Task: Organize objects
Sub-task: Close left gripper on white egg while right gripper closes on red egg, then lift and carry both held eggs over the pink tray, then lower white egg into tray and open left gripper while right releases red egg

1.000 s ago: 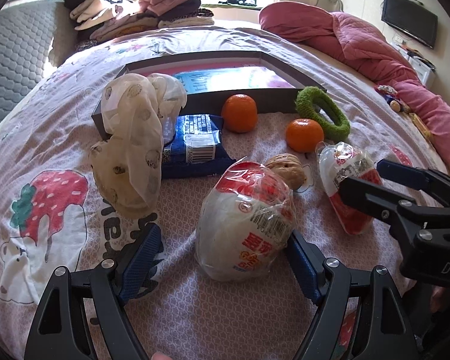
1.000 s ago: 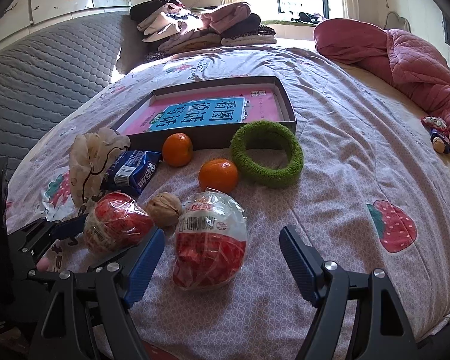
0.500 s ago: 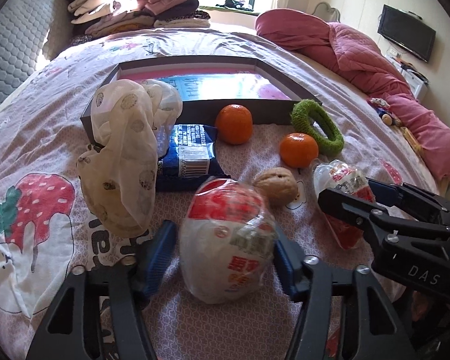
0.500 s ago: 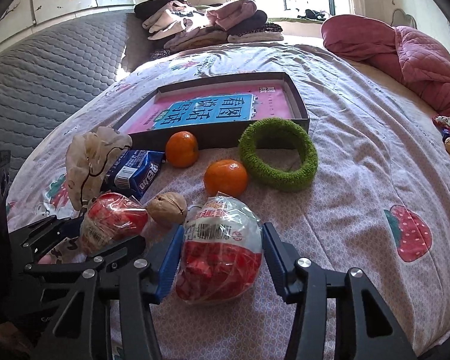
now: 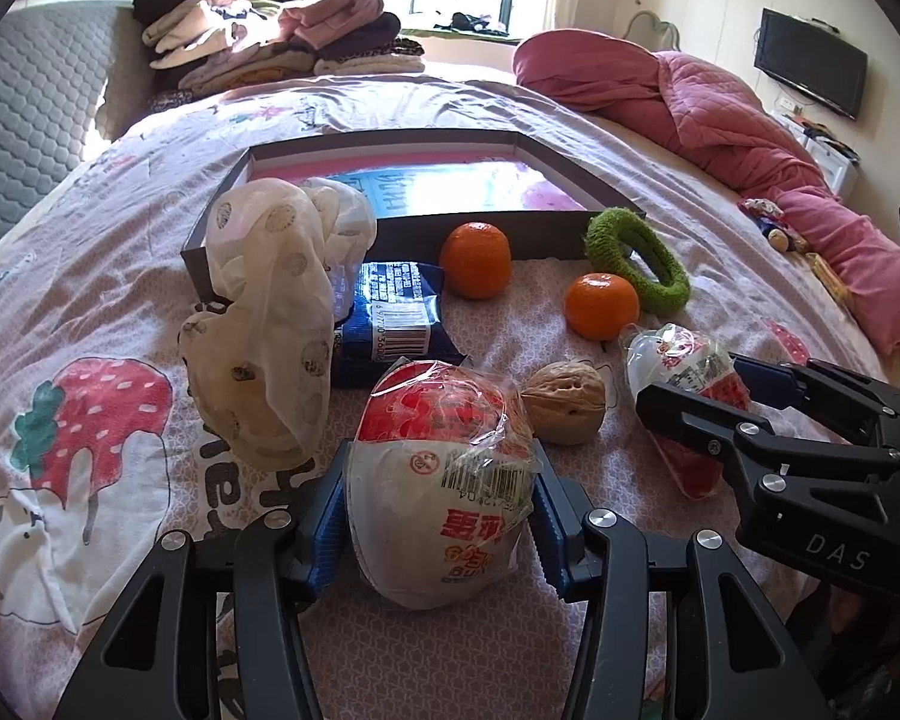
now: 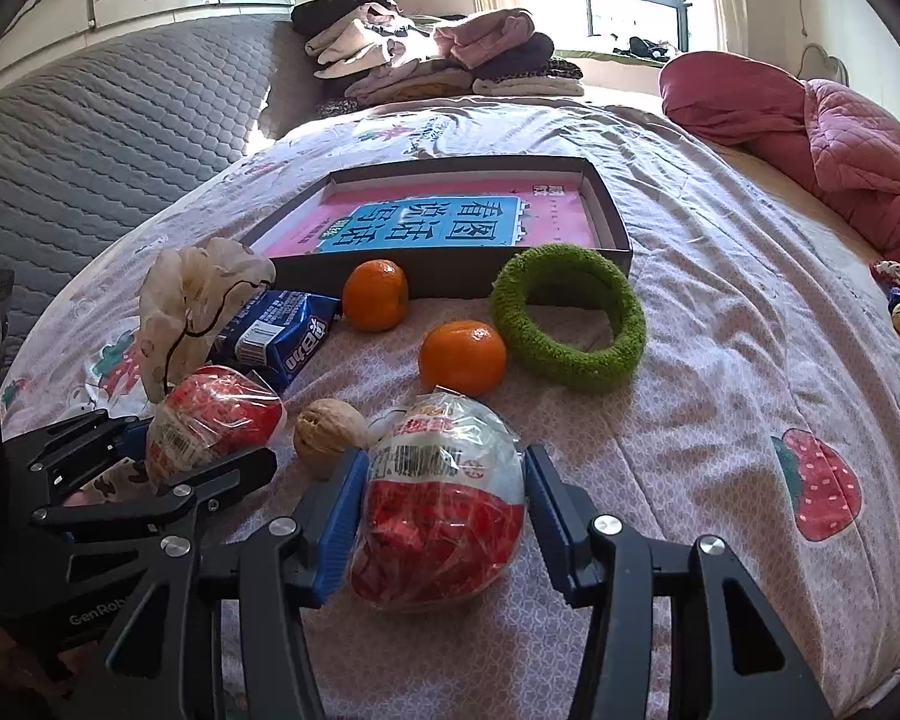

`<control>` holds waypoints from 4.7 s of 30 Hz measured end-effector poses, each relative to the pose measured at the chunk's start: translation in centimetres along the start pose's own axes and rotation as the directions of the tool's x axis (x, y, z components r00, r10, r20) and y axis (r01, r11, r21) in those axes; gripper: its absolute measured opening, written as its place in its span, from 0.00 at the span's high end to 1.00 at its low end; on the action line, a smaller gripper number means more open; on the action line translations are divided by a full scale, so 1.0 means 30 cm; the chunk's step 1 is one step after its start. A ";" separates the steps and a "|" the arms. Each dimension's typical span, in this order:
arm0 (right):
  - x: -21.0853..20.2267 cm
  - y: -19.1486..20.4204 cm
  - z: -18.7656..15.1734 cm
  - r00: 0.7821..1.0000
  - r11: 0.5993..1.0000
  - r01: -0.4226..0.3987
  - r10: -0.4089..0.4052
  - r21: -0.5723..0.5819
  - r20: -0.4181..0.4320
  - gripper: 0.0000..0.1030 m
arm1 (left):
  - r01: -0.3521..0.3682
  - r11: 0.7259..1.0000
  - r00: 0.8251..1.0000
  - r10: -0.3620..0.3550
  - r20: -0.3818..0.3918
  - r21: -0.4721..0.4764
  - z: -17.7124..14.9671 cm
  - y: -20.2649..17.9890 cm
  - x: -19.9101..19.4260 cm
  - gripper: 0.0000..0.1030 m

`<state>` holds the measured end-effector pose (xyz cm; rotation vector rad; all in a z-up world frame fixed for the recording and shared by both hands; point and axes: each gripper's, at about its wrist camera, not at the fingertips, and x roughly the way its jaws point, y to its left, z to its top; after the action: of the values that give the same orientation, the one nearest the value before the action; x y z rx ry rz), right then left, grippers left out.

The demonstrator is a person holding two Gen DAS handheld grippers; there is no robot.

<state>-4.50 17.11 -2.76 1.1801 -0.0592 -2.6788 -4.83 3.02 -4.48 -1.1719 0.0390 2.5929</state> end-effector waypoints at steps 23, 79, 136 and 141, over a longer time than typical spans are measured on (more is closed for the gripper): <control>-0.115 0.000 0.101 0.993 1.000 0.014 -0.012 -0.024 0.114 0.49 | -0.014 1.000 0.991 0.013 0.135 0.008 0.094 -0.014 -0.163 0.48; 0.104 -0.071 0.459 0.978 0.989 0.068 -0.040 -0.132 0.205 0.49 | -0.055 0.996 0.986 0.066 0.155 -0.073 0.509 0.250 0.047 0.48; 0.374 -0.142 0.437 0.994 0.988 0.105 -0.105 -0.111 -0.002 0.49 | -0.073 0.989 0.995 0.064 -0.073 -0.131 0.457 0.340 0.312 0.48; 0.372 -0.144 0.438 0.992 0.986 0.125 -0.126 -0.110 -0.001 0.49 | -0.069 0.987 0.996 0.060 -0.068 -0.143 0.463 0.349 0.302 0.48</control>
<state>-22.24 18.34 -2.47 1.1979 0.1676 -2.7446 -23.51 -2.67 -2.89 -1.3240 -0.1017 2.6523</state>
